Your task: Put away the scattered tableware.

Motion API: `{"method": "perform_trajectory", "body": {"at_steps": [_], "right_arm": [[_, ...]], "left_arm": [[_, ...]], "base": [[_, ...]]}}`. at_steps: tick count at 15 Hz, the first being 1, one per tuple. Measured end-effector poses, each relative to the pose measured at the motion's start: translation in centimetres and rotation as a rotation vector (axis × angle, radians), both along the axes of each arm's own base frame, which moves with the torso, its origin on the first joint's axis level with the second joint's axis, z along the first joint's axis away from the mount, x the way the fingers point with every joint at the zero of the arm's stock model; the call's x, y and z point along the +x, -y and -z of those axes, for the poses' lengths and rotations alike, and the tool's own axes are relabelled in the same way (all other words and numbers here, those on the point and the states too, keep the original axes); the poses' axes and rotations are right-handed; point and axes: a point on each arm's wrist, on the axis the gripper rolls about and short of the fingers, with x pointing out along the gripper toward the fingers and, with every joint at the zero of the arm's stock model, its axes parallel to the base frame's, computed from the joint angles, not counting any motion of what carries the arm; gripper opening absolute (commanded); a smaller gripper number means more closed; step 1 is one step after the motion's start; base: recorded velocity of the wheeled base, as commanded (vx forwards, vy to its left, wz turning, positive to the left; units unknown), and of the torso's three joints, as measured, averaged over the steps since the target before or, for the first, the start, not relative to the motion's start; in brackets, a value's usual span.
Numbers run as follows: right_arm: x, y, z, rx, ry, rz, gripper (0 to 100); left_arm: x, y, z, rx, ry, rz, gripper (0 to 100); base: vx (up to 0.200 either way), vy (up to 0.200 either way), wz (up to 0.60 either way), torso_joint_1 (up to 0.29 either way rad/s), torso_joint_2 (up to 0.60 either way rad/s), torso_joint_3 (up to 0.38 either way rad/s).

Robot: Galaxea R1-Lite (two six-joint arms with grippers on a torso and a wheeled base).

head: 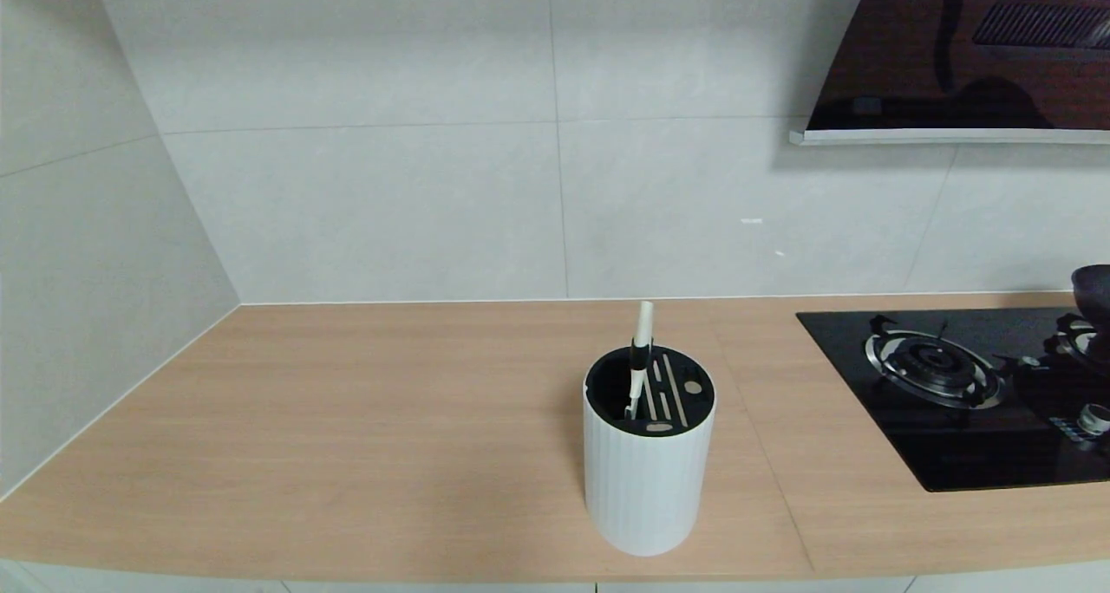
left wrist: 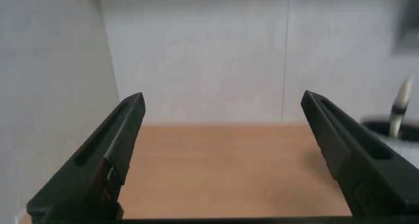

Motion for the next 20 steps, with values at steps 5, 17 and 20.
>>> {"method": "perform_trajectory", "body": {"at_steps": [5,17,20], "right_arm": [[2.7,-0.3,4.1,-0.012,-0.049,-0.143,100],[4.7,-0.6,9.9,-0.017,-0.346,-0.27,100],[4.7,-0.6,9.9,-0.013,-0.346,-0.27,100]], "left_arm": [[3.5,0.1,6.0,0.046,-0.118,0.04,100],[4.0,0.3,8.5,-0.014,-0.293,0.159,100],[4.0,0.3,8.5,-0.015,-0.293,0.159,100]], "base": [[0.0,0.0,0.0,0.0,0.0,0.0],[0.0,0.0,0.0,0.0,0.0,0.0],[0.0,0.0,0.0,0.0,0.0,0.0]]}}
